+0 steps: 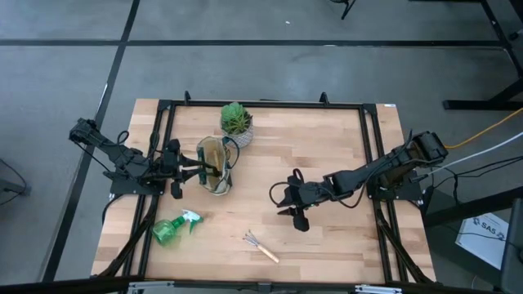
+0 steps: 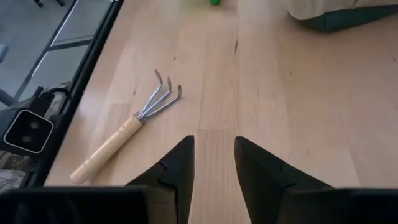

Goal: Pick & Place Garden tools in Gardening bag
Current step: Put the hand rake into the gardening bag

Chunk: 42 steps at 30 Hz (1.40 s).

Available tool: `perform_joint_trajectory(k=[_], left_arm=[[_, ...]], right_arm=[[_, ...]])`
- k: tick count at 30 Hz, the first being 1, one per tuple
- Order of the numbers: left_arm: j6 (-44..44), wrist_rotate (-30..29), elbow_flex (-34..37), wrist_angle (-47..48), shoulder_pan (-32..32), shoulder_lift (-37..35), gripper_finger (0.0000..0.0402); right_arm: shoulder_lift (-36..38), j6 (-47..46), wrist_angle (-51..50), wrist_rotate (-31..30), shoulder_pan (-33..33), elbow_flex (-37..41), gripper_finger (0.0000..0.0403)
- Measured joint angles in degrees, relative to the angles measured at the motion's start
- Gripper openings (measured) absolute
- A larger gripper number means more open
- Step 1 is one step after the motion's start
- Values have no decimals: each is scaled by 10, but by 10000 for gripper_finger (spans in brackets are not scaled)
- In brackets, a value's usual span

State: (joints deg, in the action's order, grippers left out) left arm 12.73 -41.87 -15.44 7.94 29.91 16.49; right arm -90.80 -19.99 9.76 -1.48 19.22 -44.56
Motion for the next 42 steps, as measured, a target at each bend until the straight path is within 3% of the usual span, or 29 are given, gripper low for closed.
perform_joint_trajectory(k=[18,33,42], left_arm=[[0,0,0,0,0,0,98],[0,0,0,0,0,0,98],[0,0,0,0,0,0,98]], right_arm=[[0,20,39,5,0,0,119],[-2,-17,50,6,1,0,226],[-49,-7,120,6,17,0,241]])
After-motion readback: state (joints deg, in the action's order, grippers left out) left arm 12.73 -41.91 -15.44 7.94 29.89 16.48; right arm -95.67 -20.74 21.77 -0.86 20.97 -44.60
